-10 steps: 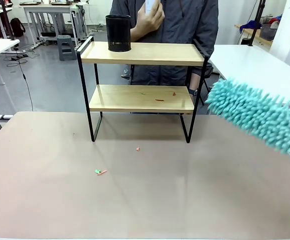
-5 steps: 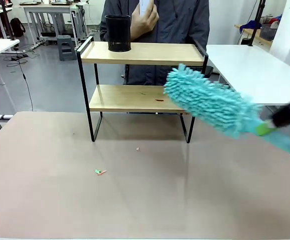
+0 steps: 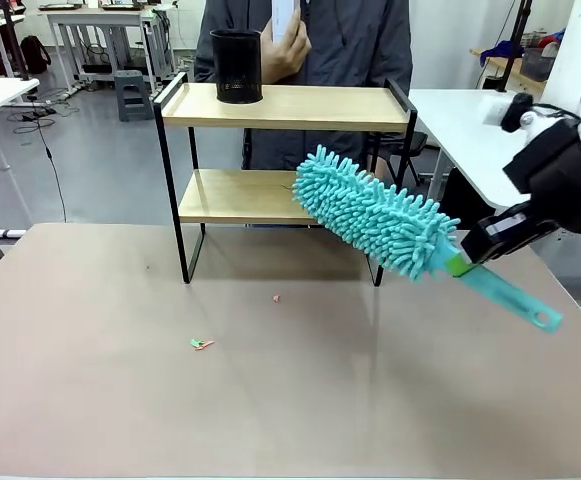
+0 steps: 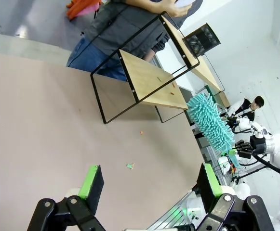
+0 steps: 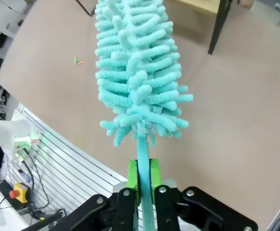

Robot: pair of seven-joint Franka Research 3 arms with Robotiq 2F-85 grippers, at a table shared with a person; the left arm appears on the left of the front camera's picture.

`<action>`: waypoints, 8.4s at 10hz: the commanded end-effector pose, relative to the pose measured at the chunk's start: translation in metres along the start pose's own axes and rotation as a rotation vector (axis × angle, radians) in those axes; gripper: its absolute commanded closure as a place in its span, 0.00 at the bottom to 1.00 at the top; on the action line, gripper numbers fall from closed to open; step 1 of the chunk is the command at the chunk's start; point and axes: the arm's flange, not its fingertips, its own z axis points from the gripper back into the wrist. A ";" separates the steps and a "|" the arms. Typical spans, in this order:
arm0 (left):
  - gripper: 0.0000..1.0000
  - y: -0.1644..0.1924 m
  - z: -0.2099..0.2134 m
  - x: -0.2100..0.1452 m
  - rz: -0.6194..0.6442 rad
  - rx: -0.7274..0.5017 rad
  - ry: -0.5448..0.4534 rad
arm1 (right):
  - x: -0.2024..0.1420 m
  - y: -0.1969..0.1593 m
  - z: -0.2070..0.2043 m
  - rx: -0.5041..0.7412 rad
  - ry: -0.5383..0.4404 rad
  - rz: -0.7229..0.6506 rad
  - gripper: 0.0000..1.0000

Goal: Clean the shelf.
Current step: Clean the remaining tier of the Shelf with the Duster once objects are removed, then hand the Duster back to the human.

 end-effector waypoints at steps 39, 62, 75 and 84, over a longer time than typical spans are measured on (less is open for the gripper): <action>0.00 -0.001 -0.001 0.000 -0.017 -0.015 -0.019 | -0.141 -0.219 0.072 0.651 -0.210 -0.259 0.88; 0.00 -0.195 -0.123 -0.006 -0.442 -0.377 0.562 | -0.068 -0.101 0.170 0.523 0.067 0.382 0.88; 0.00 -0.264 -0.317 -0.022 -0.701 -0.534 0.843 | 0.066 0.025 0.054 0.573 0.592 0.600 0.88; 0.00 -0.259 -0.364 -0.094 -0.645 -0.807 1.046 | 0.090 0.012 0.027 0.699 0.457 0.513 0.88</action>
